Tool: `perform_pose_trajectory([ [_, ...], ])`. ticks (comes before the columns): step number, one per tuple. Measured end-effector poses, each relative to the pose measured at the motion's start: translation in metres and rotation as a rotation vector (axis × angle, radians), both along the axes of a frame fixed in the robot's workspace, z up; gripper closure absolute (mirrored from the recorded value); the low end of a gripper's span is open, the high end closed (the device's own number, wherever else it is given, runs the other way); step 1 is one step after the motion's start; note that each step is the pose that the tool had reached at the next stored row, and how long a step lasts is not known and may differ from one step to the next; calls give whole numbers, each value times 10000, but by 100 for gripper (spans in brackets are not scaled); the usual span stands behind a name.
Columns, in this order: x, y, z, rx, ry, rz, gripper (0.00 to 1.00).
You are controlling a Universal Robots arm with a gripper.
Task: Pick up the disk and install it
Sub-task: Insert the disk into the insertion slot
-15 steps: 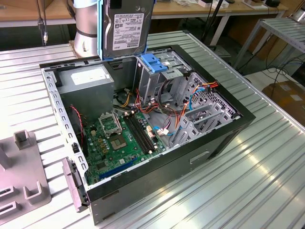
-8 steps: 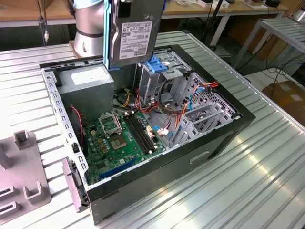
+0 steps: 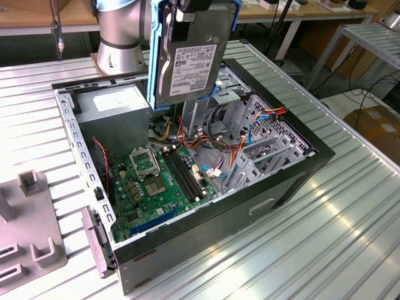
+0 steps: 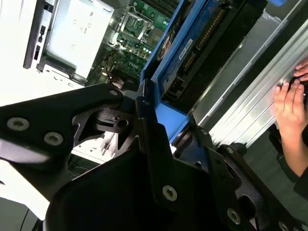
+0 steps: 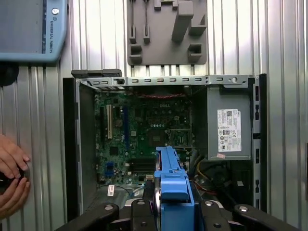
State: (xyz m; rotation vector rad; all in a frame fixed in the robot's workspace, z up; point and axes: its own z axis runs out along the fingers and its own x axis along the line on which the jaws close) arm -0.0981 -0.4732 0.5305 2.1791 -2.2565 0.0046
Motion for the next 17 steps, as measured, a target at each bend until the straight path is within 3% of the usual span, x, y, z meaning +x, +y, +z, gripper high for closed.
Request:
perform_pose_trajectory([
  [4, 1, -230, -6, 0, 0, 0, 63],
  [7, 1, -321, -7, -1, 1, 1, 63],
  [12, 0, -325, -7, 0, 0, 0, 63],
  [17, 59, -346, -11, 0, 0, -2, 63],
])
